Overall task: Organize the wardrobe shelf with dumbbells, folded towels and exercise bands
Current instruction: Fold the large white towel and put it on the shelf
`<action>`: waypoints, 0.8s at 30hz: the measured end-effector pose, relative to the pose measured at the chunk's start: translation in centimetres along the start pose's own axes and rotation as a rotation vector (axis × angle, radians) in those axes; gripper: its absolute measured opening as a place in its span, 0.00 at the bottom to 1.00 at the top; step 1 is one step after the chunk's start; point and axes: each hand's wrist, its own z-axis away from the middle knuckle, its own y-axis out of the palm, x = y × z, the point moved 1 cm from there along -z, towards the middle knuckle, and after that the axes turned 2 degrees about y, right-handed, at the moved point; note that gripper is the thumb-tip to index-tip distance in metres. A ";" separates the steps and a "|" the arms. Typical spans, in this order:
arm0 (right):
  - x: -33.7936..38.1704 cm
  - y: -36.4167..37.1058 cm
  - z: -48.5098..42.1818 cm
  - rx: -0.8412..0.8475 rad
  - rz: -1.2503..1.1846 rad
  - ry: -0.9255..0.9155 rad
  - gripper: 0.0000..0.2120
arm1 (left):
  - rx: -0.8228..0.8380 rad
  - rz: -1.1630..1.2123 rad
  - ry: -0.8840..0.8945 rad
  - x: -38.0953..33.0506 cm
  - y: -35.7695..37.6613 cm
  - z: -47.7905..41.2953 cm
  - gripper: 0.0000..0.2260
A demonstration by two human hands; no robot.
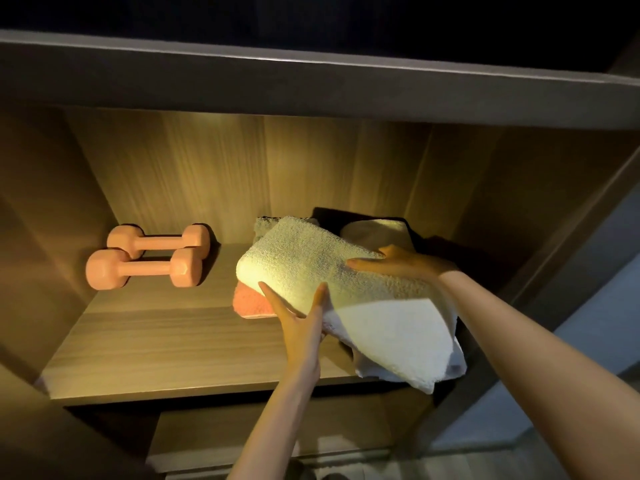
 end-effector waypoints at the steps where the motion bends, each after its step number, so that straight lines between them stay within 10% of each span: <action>1: -0.2 0.1 -0.5 -0.007 -0.031 0.001 0.48 | 0.003 -0.010 0.009 -0.3 0.0 0.1 0.49; 7: 0.5 -1.2 1.8 -0.144 -0.253 -0.053 0.56 | 0.039 0.044 0.011 -2.8 0.8 -1.1 0.46; 15: -1.6 -4.0 4.5 -0.406 -0.377 -0.020 0.41 | 0.196 0.055 -0.118 -5.0 6.5 -5.1 0.33; 24: -5.1 -5.2 5.1 -0.475 -0.335 0.030 0.41 | 0.634 -0.050 -0.204 -2.0 9.9 -7.0 0.29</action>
